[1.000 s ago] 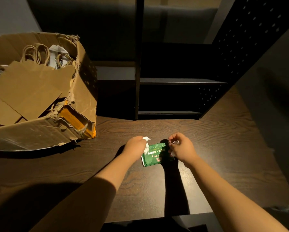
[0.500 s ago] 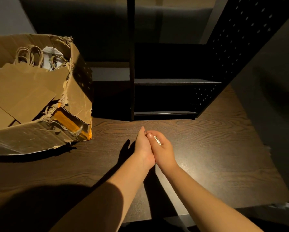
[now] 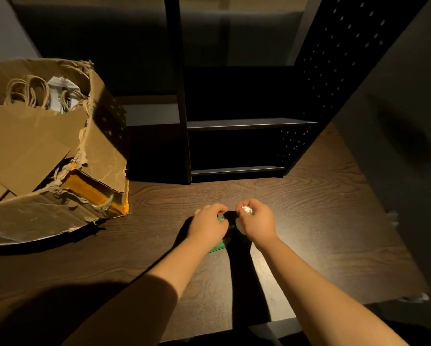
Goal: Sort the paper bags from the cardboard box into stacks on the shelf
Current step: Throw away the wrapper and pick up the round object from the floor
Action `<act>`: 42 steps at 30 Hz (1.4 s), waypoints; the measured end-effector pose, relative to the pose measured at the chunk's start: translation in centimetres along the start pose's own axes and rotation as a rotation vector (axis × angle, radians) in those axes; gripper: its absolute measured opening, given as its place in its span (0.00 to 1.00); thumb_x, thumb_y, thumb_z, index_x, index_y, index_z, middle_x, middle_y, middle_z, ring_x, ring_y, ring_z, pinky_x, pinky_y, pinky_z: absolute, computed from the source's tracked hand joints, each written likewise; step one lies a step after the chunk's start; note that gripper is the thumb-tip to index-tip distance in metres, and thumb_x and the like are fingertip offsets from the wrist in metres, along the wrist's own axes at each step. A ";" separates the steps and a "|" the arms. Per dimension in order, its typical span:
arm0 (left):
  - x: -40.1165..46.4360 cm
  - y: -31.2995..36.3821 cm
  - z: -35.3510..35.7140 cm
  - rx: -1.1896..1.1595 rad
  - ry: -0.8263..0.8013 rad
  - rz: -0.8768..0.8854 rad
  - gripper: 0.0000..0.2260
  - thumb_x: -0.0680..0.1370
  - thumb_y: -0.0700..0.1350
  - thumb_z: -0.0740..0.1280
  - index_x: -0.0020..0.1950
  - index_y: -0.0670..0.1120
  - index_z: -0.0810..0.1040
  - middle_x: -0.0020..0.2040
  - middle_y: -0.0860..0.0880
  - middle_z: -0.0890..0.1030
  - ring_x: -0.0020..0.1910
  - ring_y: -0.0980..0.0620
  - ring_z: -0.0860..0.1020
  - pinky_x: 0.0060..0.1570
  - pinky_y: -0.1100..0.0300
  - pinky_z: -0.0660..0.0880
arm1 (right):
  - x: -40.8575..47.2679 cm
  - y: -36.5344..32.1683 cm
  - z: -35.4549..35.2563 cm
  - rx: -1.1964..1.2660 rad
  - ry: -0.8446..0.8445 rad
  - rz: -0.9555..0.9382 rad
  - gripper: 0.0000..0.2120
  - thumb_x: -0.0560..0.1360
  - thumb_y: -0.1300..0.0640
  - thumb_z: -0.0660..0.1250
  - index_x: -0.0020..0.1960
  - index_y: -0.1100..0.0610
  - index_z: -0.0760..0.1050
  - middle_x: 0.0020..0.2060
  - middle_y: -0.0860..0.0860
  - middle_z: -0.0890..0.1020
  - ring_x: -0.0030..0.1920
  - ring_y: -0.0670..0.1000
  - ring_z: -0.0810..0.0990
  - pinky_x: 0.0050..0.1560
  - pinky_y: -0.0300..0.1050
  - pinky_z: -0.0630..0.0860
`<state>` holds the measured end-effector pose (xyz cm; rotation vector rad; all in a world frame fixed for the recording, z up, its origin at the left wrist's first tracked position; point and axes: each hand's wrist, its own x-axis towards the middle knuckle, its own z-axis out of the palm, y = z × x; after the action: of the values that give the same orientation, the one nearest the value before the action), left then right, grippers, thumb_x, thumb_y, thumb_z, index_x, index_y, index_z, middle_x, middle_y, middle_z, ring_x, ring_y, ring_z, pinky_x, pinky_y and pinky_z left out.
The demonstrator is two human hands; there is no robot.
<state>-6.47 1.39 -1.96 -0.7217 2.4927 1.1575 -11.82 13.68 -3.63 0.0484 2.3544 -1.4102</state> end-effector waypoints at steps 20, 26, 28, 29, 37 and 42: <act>0.5 0.7 0.7 -0.486 -0.238 -0.034 0.13 0.76 0.39 0.70 0.59 0.49 0.77 0.54 0.49 0.82 0.52 0.53 0.80 0.52 0.59 0.76 | -1.1 2.6 -5.0 0.344 -0.044 0.220 0.07 0.70 0.54 0.76 0.42 0.57 0.82 0.37 0.55 0.85 0.34 0.51 0.79 0.37 0.43 0.74; 0.3 5.5 1.7 -0.542 -0.349 0.029 0.09 0.80 0.42 0.66 0.59 0.50 0.77 0.51 0.53 0.82 0.48 0.58 0.80 0.41 0.64 0.75 | -0.8 1.7 -8.4 0.468 -0.069 0.208 0.06 0.73 0.67 0.70 0.41 0.58 0.79 0.38 0.57 0.84 0.37 0.54 0.81 0.39 0.44 0.77; 0.6 7.0 1.9 -0.607 -0.432 -0.036 0.11 0.82 0.42 0.62 0.61 0.51 0.77 0.55 0.49 0.82 0.50 0.52 0.82 0.39 0.61 0.79 | -0.7 1.7 -10.0 0.494 -0.004 0.177 0.10 0.74 0.71 0.66 0.42 0.58 0.79 0.36 0.55 0.84 0.36 0.51 0.81 0.37 0.41 0.78; 0.9 7.7 2.2 -0.597 -0.448 -0.040 0.12 0.82 0.41 0.60 0.61 0.53 0.77 0.56 0.48 0.81 0.50 0.50 0.82 0.38 0.60 0.79 | -0.8 1.8 -10.9 0.487 0.021 0.160 0.12 0.74 0.72 0.65 0.42 0.57 0.79 0.34 0.52 0.84 0.35 0.50 0.80 0.36 0.40 0.77; 2.2 17.1 7.8 -0.735 -0.635 -0.118 0.12 0.80 0.46 0.64 0.62 0.46 0.77 0.56 0.40 0.82 0.49 0.45 0.83 0.43 0.52 0.80 | 0.0 5.1 -20.6 0.361 0.185 0.061 0.16 0.71 0.77 0.60 0.38 0.61 0.80 0.33 0.59 0.78 0.24 0.50 0.71 0.23 0.37 0.66; 3.5 23.7 15.9 -0.382 -0.461 0.009 0.08 0.77 0.39 0.69 0.56 0.44 0.79 0.48 0.44 0.82 0.38 0.53 0.80 0.30 0.62 0.78 | 1.4 9.7 -29.2 0.226 0.341 0.024 0.18 0.73 0.70 0.63 0.45 0.49 0.82 0.46 0.49 0.83 0.48 0.48 0.81 0.52 0.41 0.77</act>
<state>-21.68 25.62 1.17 -0.4610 1.9199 1.6158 -20.10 43.13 -0.20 0.4074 2.4299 -1.7678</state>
